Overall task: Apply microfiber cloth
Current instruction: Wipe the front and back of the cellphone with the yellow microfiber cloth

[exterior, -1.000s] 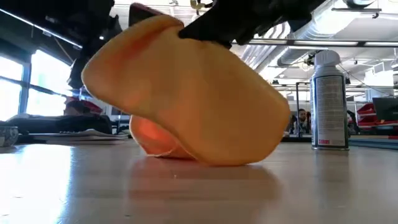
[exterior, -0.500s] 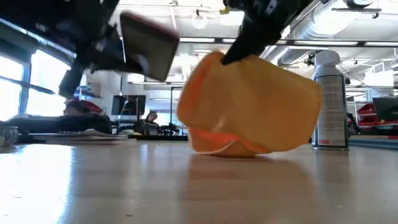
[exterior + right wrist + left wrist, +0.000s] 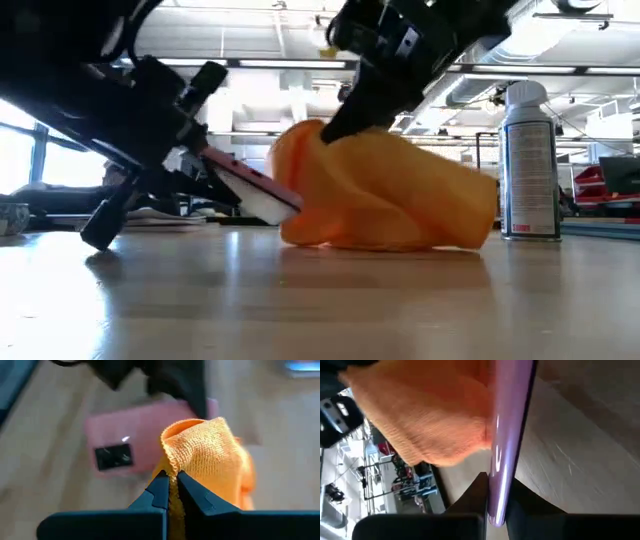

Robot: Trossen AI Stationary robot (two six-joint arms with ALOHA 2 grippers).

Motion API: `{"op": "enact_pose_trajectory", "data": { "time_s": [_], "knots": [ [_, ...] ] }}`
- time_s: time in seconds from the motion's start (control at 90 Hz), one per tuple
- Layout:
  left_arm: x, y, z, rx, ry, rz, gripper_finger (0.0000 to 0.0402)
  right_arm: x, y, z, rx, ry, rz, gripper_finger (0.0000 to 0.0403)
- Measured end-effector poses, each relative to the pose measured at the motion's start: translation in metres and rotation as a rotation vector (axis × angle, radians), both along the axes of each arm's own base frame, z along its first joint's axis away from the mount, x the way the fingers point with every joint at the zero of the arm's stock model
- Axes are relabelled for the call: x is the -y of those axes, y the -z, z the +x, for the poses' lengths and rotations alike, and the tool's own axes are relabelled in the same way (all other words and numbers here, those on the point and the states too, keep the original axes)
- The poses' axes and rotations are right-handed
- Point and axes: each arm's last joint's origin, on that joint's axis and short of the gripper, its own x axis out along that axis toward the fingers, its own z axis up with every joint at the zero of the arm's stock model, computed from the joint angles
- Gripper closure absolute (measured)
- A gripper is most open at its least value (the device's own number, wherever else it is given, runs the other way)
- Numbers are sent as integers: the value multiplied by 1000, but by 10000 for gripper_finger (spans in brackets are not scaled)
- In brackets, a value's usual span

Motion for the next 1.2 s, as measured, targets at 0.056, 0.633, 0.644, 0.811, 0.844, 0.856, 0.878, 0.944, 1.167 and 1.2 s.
{"op": "enact_pose_trajectory", "data": {
  "time_s": [0.056,0.633,0.644,0.811,0.844,0.856,0.878,0.944,1.167,1.2],
  "knots": [
    [-2,0,2,-5,-1,-13,390,-4,10,5,0,-27,32,403],
    [-24,-10,28,-240,43,12,390,-25,54,16,-50,-70,152,403],
    [-25,-10,28,-244,44,13,390,-25,54,16,-51,-69,152,403],
    [-31,-13,33,-270,38,24,390,-26,53,16,-50,-121,197,403],
    [-33,-13,33,-271,35,22,390,-27,53,16,-52,-134,208,403],
    [-33,-13,33,-272,35,21,390,-27,53,16,-52,-138,209,403],
    [-33,-13,33,-272,34,19,390,-27,53,16,-52,-144,210,403],
    [-35,-13,34,-274,32,16,390,-27,53,16,-48,-157,199,403],
    [-34,-13,34,-274,35,11,390,-1,54,22,-13,-31,68,403],
    [-34,-13,34,-274,35,10,390,4,54,22,-14,-11,45,403]
  ]
}}
